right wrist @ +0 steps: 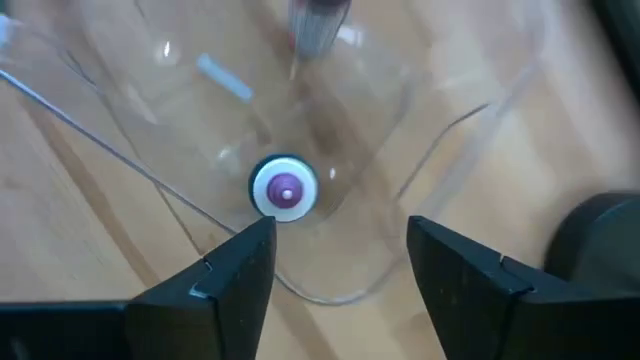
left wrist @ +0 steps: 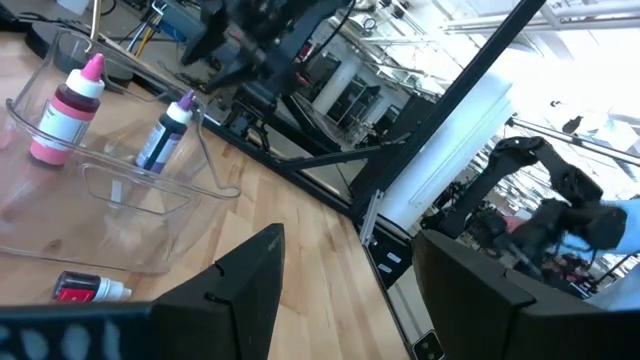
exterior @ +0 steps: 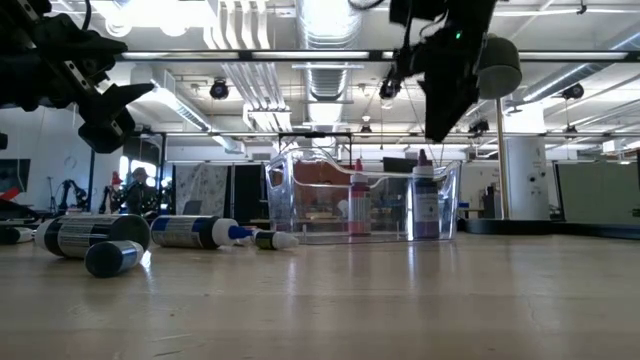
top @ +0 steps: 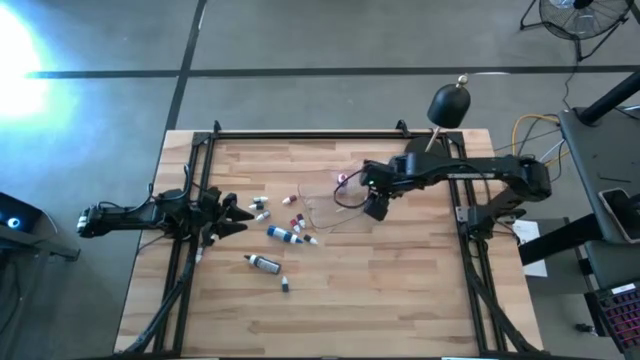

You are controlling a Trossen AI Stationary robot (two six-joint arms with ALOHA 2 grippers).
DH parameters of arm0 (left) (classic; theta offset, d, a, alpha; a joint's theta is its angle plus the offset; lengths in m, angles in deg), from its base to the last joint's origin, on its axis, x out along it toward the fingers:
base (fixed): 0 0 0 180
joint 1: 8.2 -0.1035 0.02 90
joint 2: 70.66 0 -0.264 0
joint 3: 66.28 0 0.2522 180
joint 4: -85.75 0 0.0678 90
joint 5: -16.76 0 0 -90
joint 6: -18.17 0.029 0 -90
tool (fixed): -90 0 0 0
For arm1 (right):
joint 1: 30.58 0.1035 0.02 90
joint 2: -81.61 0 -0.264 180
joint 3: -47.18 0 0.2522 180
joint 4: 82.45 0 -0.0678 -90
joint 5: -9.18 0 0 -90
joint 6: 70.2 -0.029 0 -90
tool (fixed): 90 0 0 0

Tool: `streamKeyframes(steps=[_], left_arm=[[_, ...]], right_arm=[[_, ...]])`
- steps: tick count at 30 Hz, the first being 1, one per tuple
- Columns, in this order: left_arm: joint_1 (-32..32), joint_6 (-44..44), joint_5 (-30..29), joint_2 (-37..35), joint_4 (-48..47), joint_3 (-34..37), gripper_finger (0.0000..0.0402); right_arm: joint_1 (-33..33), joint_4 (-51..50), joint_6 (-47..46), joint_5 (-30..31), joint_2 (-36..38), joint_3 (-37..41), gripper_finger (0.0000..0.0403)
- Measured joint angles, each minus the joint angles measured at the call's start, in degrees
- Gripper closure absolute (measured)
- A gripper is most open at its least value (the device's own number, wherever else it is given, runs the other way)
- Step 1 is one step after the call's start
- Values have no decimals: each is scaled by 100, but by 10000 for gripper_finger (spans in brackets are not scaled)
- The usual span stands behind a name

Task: Pick & Place food coloring
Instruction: Put the small brown food coloring bottle into the transparent container

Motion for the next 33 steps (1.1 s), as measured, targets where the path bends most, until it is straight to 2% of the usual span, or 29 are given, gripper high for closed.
streamKeyframes(steps=[7,15,24,33], left_arm=[[2,-1,-1,0,0,0,205],[2,0,1,-2,-2,0,205],[0,0,-1,0,0,0,205],[0,0,1,0,0,0,205]], right_arm=[[247,213,210,181,944,5,178],[732,312,-569,187,1525,33,179],[1737,292,-2004,213,1593,35,179],[2653,284,-3272,635,1339,52,179]])
